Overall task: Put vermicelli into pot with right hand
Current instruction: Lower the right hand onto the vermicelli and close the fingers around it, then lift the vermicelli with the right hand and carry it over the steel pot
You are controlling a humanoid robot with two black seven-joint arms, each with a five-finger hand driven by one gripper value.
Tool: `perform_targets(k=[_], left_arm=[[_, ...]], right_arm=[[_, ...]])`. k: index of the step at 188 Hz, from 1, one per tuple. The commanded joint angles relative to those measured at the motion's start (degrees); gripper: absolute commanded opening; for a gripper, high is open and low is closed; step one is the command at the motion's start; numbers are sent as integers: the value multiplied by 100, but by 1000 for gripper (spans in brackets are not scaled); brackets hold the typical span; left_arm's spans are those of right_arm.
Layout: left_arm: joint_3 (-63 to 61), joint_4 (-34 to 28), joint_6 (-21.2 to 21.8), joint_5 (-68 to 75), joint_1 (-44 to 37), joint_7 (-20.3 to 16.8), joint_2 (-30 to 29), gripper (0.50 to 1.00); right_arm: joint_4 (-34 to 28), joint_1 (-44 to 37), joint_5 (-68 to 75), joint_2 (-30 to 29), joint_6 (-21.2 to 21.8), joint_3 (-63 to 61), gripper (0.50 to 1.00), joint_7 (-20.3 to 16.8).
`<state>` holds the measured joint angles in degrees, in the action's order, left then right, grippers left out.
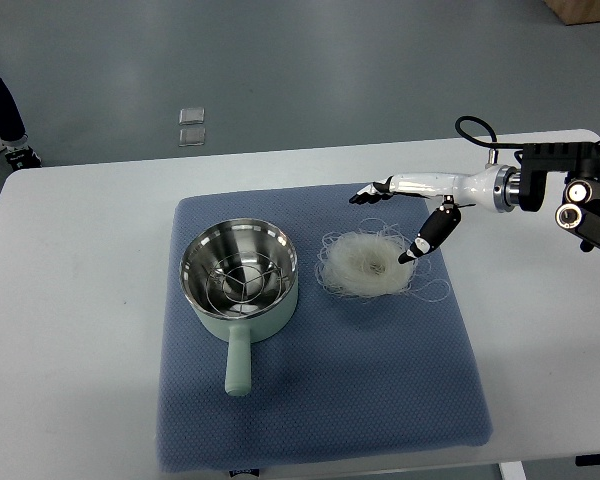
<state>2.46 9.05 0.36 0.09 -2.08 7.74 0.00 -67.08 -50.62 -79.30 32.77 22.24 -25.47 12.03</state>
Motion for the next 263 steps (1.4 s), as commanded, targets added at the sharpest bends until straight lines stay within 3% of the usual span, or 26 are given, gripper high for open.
perform_targets(k=[1,53,135,171,185,207,263], left_arm=[[0,0,-1,0,-2,0,0,1000],[0,0,-1,0,-2,0,0,1000],[0,0,-1,0,-2,0,0,1000],[0,0,-1,0,-2,0,0,1000],[0,0,-1,0,-2,0,0,1000],[0,0,-1,0,-2,0,0,1000],[0,0,-1,0,-2,0,0,1000]], right_arm=[[19,26,2,-78,-202,261,926,-61],[248,272,-7,-526,-607,332,926,-368],[555,343,-68,-869,-739,341,911,-403],[582,448,-315,-1045,-739,411,780,-395],[652,457,-332,-1124,-747,429,690,-395],[687,448,-332,-1177,-747,429,505,-386],[643,255,-227,-1080,-747,306,500,-254]])
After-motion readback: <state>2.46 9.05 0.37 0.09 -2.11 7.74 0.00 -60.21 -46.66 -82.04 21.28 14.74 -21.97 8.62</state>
